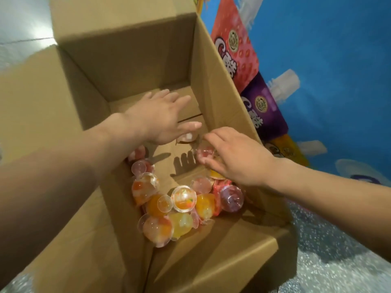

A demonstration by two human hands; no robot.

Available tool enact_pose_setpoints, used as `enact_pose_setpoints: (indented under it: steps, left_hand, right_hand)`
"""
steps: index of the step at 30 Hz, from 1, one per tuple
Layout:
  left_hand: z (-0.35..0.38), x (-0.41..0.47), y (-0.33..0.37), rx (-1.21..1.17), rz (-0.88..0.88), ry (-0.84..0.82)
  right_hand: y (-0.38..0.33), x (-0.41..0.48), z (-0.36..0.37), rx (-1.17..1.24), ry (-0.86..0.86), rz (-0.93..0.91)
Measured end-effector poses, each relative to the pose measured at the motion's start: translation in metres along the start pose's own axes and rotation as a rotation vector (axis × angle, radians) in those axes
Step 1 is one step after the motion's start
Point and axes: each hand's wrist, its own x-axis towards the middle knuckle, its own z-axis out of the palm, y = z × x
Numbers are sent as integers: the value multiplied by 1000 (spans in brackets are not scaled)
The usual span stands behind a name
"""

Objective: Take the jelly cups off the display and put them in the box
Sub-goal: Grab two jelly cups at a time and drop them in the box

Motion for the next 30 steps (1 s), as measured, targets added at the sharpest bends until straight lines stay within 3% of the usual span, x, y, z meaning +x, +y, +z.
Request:
enact_pose_setpoints:
  steps: [7,14,19,24,30]
  left_hand:
    - [25,-11,-12,-24,-60,-120]
    - [29,0,-7,-7,-20,-108]
    - [34,0,-4,-14,12,-111]
    - [47,-4,-11,-1,13,-136]
    - [47,-3,-16,-24,2,-121]
  right_hand:
    - [-12,1,47,-47,-326,24]
    - [-19,-6,97,-132,-522,24]
    - [-14,-6,115,-44,-578,54]
    - [3,-3,119,268,-548,262]
    - [11,0,136,400,-535,415]
